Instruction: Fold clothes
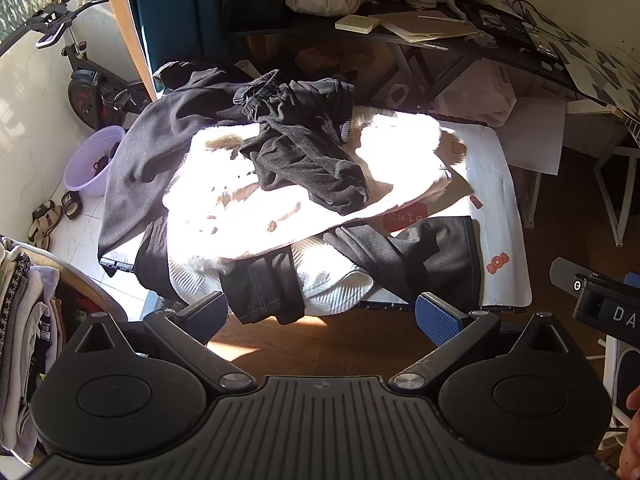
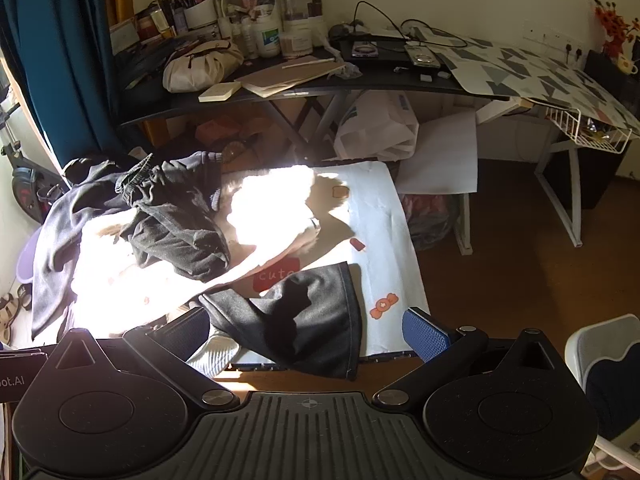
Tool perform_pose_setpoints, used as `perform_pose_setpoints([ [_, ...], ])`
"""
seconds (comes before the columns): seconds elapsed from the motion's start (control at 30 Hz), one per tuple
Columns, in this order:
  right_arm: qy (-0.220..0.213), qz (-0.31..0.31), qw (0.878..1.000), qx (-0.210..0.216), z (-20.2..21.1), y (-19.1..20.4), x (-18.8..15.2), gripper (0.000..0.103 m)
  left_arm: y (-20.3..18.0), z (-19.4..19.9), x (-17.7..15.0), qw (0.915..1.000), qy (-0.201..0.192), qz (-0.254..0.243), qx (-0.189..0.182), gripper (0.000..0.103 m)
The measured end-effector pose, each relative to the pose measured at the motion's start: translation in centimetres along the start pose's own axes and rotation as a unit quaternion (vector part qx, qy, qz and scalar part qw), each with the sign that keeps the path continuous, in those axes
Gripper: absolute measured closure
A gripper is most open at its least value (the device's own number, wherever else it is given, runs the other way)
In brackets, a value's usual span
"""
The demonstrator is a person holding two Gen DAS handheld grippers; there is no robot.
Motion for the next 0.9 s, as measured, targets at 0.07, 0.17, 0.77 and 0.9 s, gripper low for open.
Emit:
perform_pose_setpoints([
  [0.07,0.001,0.001,1.0,0.001,0.0,-0.2,-0.1,0.001,0.0,0.1,-0.1,1.0,0.0,0.003,-0.002,0.001],
  [0.17,0.001,-0.001,1.0,0.002,0.2,-0.4,-0.2,0.001,0.0,0.3,-0.3,1.0,-0.003,0.005,-0.001,0.001],
  [0.77,0.007,-0.001,1.0,0.003,0.2,0.2,-0.3,0.001,0.3,0.2,-0.4,1.0,0.004,0.003,0.0,0.001],
  [0.9,0.007,0.001,1.0,0.001,-0.1,0.7,0.0,0.001,0.8,-0.2,-0.1,1.0,0.006,0.0,-0.002,0.001],
])
Point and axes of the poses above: each gripper's, at about its wrist camera, not at the fingertips, and z roughly against the way its jaws point, y to its left, x to its top, the point moved 1 cm from there along -z, roughly the way its jaws point, and after that the axes turned 7 degrees about -x, right-handed, at the moved point
